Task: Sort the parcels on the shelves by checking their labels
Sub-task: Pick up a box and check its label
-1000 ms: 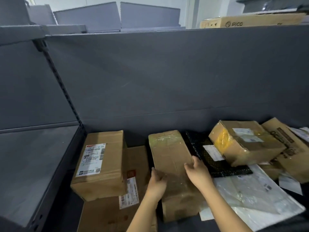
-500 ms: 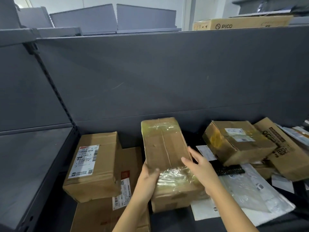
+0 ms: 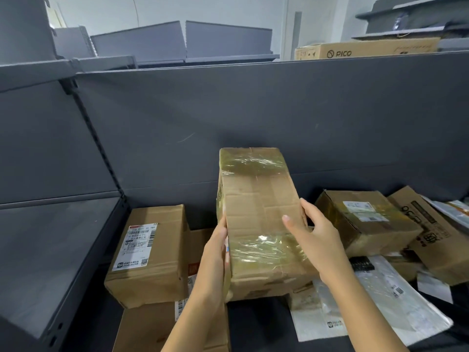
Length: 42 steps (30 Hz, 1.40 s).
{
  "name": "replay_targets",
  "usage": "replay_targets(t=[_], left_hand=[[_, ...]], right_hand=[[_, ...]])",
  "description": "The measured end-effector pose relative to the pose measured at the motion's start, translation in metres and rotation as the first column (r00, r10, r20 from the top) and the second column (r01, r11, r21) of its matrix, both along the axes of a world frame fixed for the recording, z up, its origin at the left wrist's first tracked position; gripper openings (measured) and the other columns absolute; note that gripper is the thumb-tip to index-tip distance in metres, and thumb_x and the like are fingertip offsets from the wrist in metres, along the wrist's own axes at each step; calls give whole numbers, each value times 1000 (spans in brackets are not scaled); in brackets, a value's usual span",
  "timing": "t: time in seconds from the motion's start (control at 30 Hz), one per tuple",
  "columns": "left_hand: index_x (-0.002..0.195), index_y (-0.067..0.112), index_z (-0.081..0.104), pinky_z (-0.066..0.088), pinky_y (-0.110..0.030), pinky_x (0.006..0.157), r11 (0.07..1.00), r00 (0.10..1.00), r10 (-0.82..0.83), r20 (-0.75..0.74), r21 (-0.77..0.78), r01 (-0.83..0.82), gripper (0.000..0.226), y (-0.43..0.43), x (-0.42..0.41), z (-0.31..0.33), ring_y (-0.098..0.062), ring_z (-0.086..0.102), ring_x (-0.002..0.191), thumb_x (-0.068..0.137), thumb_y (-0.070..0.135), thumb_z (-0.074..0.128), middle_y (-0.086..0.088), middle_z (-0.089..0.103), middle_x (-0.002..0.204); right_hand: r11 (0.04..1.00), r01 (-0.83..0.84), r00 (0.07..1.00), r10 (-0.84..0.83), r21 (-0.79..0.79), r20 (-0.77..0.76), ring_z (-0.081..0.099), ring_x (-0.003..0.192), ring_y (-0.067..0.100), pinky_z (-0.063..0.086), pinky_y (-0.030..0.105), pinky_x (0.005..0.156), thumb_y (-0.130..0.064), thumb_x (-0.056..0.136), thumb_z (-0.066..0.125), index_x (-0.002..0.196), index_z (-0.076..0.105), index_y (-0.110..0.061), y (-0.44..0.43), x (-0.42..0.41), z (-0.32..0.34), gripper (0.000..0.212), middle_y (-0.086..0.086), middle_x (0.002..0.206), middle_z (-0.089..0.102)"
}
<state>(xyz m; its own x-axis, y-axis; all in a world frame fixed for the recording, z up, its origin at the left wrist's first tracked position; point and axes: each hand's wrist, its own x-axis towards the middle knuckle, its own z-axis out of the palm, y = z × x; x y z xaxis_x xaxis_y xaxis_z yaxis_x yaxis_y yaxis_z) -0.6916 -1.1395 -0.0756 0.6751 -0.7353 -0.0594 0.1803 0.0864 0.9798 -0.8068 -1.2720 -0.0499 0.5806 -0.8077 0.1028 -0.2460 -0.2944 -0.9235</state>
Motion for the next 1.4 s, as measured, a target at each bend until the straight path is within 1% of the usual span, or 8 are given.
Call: replay_targets(t=[0.13,0.23,0.43,0.63,0.77,0.93,1.1,1.4], left_hand=[[130,42,52,51,-38,95,998,999,52,11,-38,-52,38,-3,9,-4,-14,59,117,96,25,50,6,56,135],[144,49,22,45,-15,80,994,998,65,23,83,-67,66,-6,13,-8,5,47,105,92,29,57,11,29,144],[149,1,15,28,-27,102,953,995,72,68,290,-89,59,-22,18,-24,-33,29,140,100,16,44,-20,25,153],[141,56,11,16,-44,117,895,980,-35,193,442,-55,94,-52,4,-13,-27,18,143,52,72,40,3,21,155],[127,67,2,12,-45,119,934,936,-80,341,353,-49,81,-61,-8,4,-21,11,145,54,86,31,5,10,158],[115,81,-5,23,-49,115,957,872,-36,488,269,-111,85,-64,-19,-20,-23,23,140,38,105,20,0,19,152],[117,73,-16,3,-51,118,913,803,-117,585,382,-146,75,-63,-28,-1,-22,-3,147,51,91,15,3,-6,160],[121,73,-20,-5,-52,115,844,715,-217,664,495,-203,87,-71,-32,-20,-25,-12,146,39,100,-8,5,-10,159]], right_hand=[[999,38,999,-37,-32,18,43,127,4,38,31,106,-28,89,62,144,36,-30,-2,-9,-4,61,-16,141,45],[998,49,998,-48,-34,45,43,117,-1,37,25,100,-25,88,64,142,38,-32,-8,-16,-5,61,-21,134,47],[999,16,997,-13,-48,77,46,113,-4,36,23,93,-21,87,65,134,46,-41,-16,-32,-10,54,-27,127,52],[987,14,1000,-12,-160,11,37,107,-27,33,26,101,-45,87,59,124,44,-49,-17,-48,2,40,-34,127,43],[962,-67,926,-38,-263,-376,32,136,15,32,43,106,-92,57,30,145,18,-36,-10,-49,19,105,-15,151,20],[968,-132,842,-5,-215,-540,13,145,20,20,50,115,-104,31,12,147,-1,-25,-19,-47,29,141,-6,157,-2],[992,-126,788,109,13,-606,-5,146,32,16,53,113,-88,41,35,141,-34,-32,-29,-38,26,133,5,155,-27],[968,-137,845,224,209,-485,-6,146,31,17,53,115,-98,26,44,141,-30,-39,-33,-26,-3,149,-5,153,-34]])
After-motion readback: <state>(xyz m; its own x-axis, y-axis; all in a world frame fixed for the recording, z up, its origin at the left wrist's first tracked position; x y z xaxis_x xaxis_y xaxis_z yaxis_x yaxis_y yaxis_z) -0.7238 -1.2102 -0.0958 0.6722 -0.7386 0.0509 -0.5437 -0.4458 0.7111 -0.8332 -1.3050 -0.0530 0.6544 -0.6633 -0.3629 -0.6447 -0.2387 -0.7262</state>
